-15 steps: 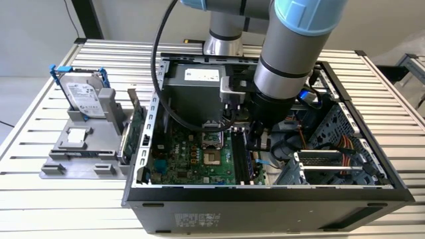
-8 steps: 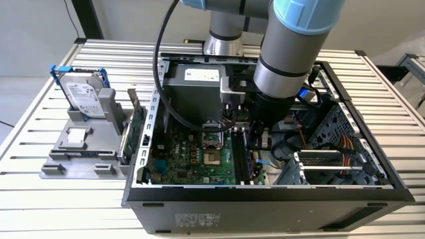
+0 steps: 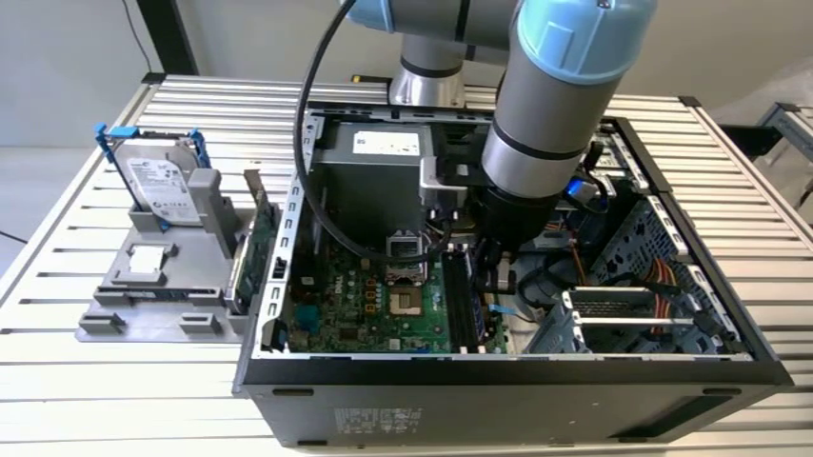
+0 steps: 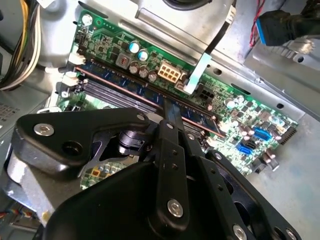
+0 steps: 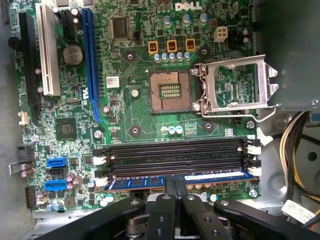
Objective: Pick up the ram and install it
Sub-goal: 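Press down the ram until it locks into place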
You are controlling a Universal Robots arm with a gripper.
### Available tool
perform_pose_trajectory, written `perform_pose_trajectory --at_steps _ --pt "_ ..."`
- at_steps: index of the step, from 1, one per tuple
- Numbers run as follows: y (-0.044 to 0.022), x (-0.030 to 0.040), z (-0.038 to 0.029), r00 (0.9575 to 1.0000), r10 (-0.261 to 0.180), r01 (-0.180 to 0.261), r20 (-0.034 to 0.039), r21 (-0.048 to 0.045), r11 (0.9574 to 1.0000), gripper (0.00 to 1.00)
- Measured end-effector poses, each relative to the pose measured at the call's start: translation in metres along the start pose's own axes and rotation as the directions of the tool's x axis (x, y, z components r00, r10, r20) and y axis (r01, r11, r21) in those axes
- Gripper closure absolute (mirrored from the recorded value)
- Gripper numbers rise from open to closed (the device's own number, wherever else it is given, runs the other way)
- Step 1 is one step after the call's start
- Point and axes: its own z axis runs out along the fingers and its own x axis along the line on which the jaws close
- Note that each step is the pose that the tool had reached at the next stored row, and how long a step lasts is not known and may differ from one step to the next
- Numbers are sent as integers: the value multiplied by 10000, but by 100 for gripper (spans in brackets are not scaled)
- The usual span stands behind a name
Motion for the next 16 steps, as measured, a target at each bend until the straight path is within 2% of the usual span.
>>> perform_pose_trajectory --at_steps 5,16 --pt "0 0 4 10000 1 -1 -1 0 10000 100" --pt "-1 -1 61 10000 0 0 -1 -1 10000 100"
